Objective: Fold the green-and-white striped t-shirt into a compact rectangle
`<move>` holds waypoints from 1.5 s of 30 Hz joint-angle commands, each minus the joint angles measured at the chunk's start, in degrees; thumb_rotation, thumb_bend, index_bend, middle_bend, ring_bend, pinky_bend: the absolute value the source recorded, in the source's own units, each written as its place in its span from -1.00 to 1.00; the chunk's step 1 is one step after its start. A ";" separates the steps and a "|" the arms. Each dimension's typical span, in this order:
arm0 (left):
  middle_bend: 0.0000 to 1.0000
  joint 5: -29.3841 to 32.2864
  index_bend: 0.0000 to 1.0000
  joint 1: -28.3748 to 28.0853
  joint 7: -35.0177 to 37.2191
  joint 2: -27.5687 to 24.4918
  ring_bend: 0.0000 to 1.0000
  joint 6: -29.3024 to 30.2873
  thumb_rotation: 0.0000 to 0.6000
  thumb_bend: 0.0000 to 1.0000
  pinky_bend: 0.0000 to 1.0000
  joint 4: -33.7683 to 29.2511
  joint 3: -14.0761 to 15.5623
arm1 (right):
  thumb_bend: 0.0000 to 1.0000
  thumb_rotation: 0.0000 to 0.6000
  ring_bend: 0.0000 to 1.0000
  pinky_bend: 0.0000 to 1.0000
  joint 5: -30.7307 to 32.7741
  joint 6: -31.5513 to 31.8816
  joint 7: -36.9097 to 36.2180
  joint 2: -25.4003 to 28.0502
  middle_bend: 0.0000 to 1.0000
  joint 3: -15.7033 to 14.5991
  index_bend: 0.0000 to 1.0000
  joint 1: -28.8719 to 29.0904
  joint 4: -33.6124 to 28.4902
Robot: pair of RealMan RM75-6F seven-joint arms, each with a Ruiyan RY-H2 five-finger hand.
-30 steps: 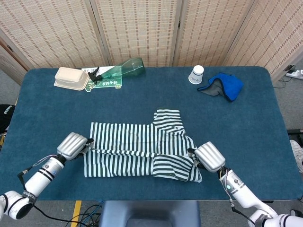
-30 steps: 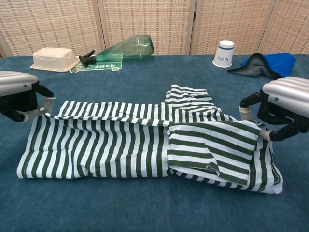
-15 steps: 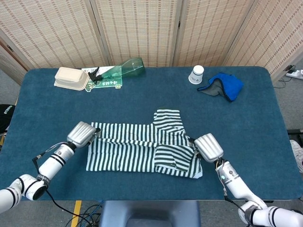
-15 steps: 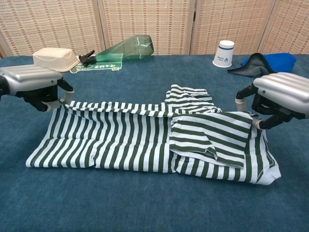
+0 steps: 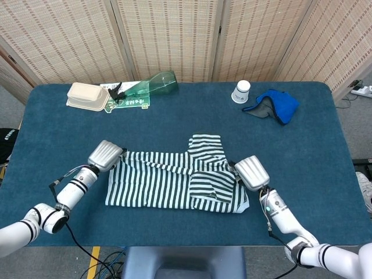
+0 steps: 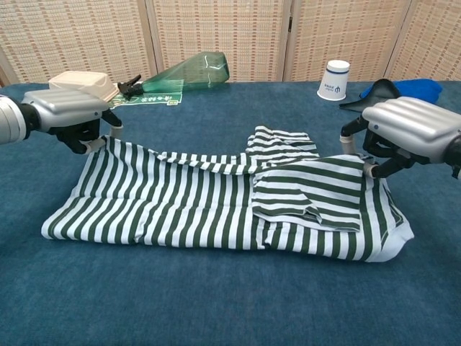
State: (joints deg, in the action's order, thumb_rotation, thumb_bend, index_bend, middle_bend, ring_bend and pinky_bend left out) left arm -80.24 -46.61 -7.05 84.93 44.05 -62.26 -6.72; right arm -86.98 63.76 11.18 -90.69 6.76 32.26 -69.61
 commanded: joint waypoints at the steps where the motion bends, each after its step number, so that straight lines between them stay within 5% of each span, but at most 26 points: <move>1: 0.97 0.64 0.01 -0.67 -0.22 0.90 0.85 -0.68 1.00 0.36 1.00 1.37 -0.10 | 0.27 1.00 1.00 1.00 0.21 -0.30 0.00 -0.28 0.96 0.14 0.44 0.47 0.52; 28: 0.93 10.19 -0.18 -3.02 -4.83 5.43 0.81 -4.72 1.00 0.35 0.97 9.10 -2.33 | 0.26 1.00 1.00 1.00 2.71 -1.58 0.73 -4.31 0.96 1.18 0.44 3.74 8.02; 45: 0.89 14.87 -0.74 0.70 -3.22 1.40 0.80 0.33 1.00 0.34 0.96 0.89 -4.28 | 0.27 1.00 1.00 1.00 4.95 -5.36 -0.71 -10.44 0.96 2.87 0.44 8.08 19.79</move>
State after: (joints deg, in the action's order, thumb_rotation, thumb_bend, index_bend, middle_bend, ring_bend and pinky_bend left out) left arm -65.39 -46.14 -10.50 86.53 44.12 -61.12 -11.00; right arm -82.42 58.87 10.66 -100.47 9.39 39.86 -50.65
